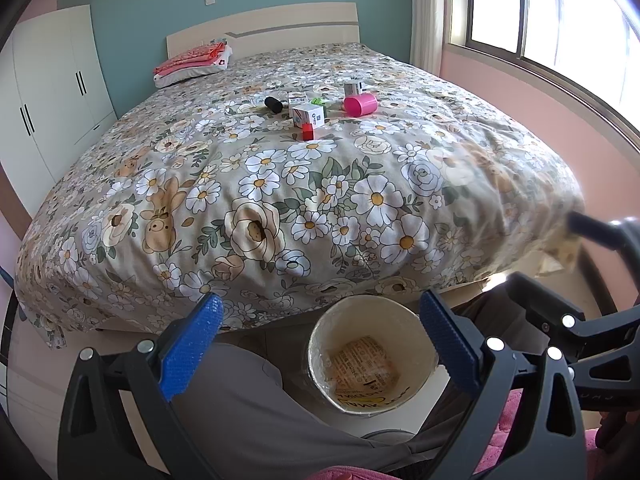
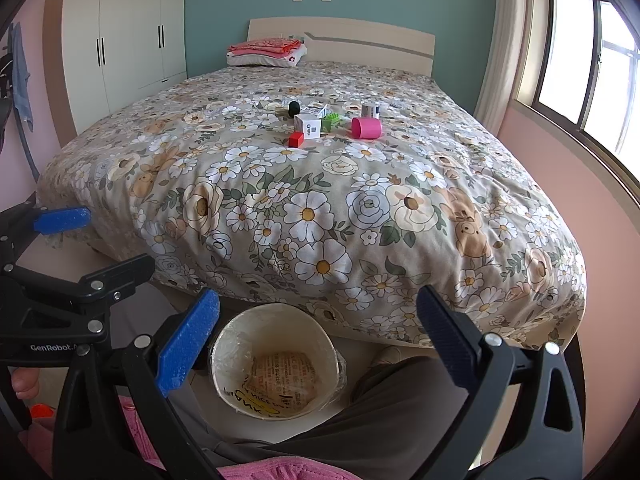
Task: Collect trash
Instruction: 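Reach the left tool to the white medicine box while the right tool reaches the pink cup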
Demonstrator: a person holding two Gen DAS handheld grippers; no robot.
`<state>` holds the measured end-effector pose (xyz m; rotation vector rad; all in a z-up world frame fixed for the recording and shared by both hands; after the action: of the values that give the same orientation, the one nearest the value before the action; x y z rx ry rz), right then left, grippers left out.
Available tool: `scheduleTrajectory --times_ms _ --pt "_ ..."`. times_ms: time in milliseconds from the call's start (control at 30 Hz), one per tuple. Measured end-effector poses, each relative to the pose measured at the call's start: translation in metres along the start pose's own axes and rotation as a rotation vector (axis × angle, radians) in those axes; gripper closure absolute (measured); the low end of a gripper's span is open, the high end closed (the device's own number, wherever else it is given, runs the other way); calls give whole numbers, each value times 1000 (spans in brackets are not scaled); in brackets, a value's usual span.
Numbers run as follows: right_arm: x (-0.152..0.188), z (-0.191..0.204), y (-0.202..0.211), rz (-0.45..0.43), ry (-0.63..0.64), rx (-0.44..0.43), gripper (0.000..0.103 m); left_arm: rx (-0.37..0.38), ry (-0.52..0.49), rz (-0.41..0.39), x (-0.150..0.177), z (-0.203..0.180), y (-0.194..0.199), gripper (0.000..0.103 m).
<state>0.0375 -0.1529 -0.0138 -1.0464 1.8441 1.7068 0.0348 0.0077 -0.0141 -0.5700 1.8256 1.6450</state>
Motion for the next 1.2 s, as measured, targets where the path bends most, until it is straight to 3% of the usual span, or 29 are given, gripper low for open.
scheduleTrajectory --times_ms 600,900,1200 --pt "-3 -4 -9 1 -1 -3 6 25 5 12 -7 2 -15 3" --pt "-44 -21 -39 -71 -9 31 7 23 57 -34 -58 16 -49 3" --pt "-96 -49 -98 -80 -31 19 7 22 142 -39 -121 40 -103 3"
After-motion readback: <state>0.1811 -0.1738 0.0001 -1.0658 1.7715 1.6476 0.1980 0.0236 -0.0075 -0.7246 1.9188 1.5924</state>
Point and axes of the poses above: each gripper's, at about its wrist camera, not at the fingertips, and y roughly against the way its jaws point, z to its left, x to its underside, the point moved 1 cm from there along -y, roughly the way its jaws point, and after that the axes turned 8 degrees about x, right-handed, at the moved point
